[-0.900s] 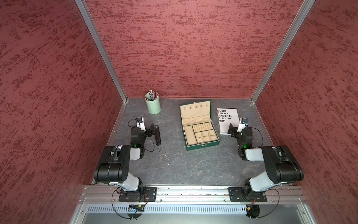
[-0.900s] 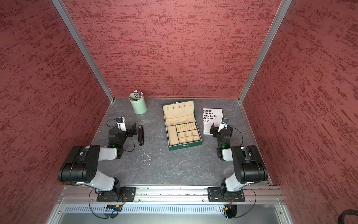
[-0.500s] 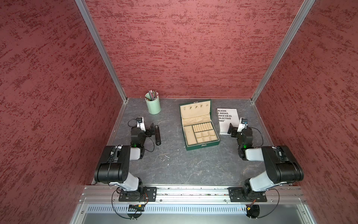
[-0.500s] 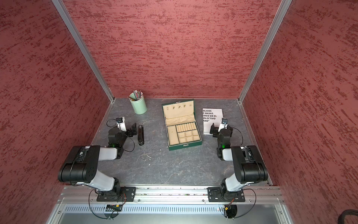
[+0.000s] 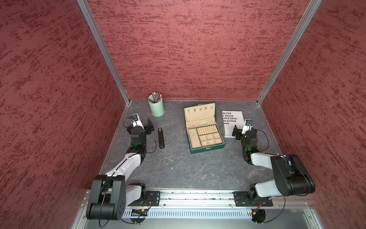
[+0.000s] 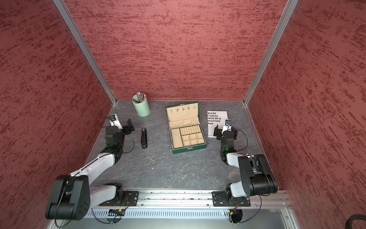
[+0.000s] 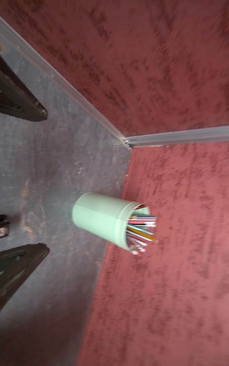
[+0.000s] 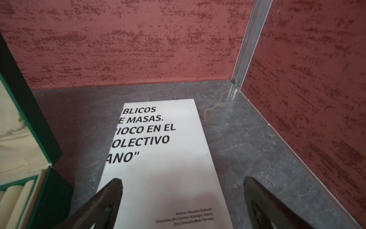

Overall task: Put jewelry chain into jewelry box
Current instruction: Move the jewelry box to the center of the board.

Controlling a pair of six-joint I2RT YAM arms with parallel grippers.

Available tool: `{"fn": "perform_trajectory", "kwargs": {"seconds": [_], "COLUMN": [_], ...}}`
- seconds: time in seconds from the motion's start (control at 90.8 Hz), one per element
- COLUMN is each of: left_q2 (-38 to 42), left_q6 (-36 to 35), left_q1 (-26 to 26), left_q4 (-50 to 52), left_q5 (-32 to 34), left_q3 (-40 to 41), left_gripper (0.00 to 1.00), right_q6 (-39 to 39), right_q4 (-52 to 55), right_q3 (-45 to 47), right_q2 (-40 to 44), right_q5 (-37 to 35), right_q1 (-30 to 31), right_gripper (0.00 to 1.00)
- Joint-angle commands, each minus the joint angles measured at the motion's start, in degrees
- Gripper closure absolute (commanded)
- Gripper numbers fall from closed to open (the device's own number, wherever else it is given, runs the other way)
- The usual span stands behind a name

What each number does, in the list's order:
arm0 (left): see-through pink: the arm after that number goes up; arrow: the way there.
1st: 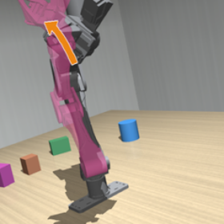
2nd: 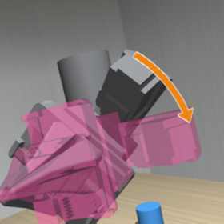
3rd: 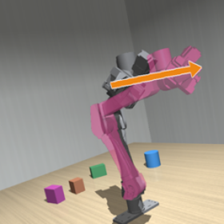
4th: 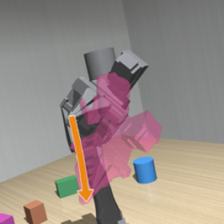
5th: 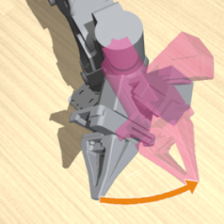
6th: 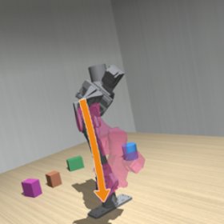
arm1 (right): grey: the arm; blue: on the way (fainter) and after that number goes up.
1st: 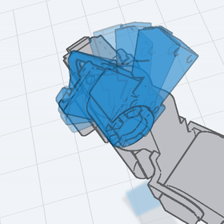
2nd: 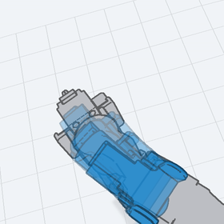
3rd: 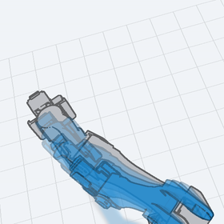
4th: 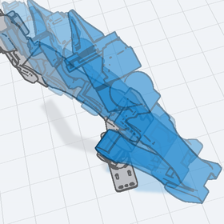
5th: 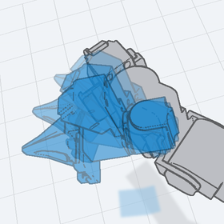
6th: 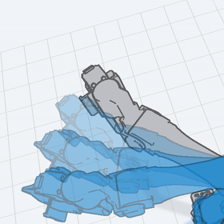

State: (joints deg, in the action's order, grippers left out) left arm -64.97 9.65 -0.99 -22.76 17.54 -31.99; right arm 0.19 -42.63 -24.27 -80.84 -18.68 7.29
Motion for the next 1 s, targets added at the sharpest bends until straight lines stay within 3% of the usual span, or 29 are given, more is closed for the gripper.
{"fn": "perform_trajectory", "kwargs": {"seconds": [0.0,0.055,0.143,0.231,0.408,0.551,0.683,0.771,0.992], "left_q2": [3.06,3.1,4.09,6.35,5.08,3.15,-0.18,-5.08,-13.75], "left_q6": [22.01,28.35,33.78,37.85,34.78,35.92,37.91,38.63,41.32], "left_q1": [0.65,1.24,2.51,-1.99,-23.45,-32.48,-34.18,-34.0,-32.43], "left_q4": [33.29,45.61,46.78,44.18,43.2,37.0,29.78,27.34,19.96], "left_q5": [5.79,2.57,-10.9,-17.89,-16.61,-19.9,-24.37,-27.82,-33.73], "left_q3": [-10.53,-15.95,-15.86,-12.16,-11.0,-7.52,-4.64,-5.7,-6.52], "left_gripper": [0.0,0.0,0.0,0.0,0.0,0.0,0.0,0.0,0.05], "right_q6": [7.29,23.16,30.91,38.38,34.31,32.79,29.71,28.53,26.49], "right_q4": [17.41,37.47,47.97,56.2,65.06,66.9,67.82,68.3,64.08], "right_q3": [-8.57,-15.83,-21.27,-24.09,-24.7,-20.58,-19.84,-20.79,-22.84], "right_q2": [5.83,8.67,11.21,12.18,12.65,14.56,12.48,8.48,2.0], "right_q5": [-10.46,-12.75,1.52,7.29,19.68,24.69,24.44,23.83,23.83], "right_q1": [1.91,1.51,0.39,1.04,8.72,11.62,12.69,12.7,12.74], "right_gripper": [0.01,0.01,0.01,0.01,0.02,0.08,0.16,0.29,0.49]}}
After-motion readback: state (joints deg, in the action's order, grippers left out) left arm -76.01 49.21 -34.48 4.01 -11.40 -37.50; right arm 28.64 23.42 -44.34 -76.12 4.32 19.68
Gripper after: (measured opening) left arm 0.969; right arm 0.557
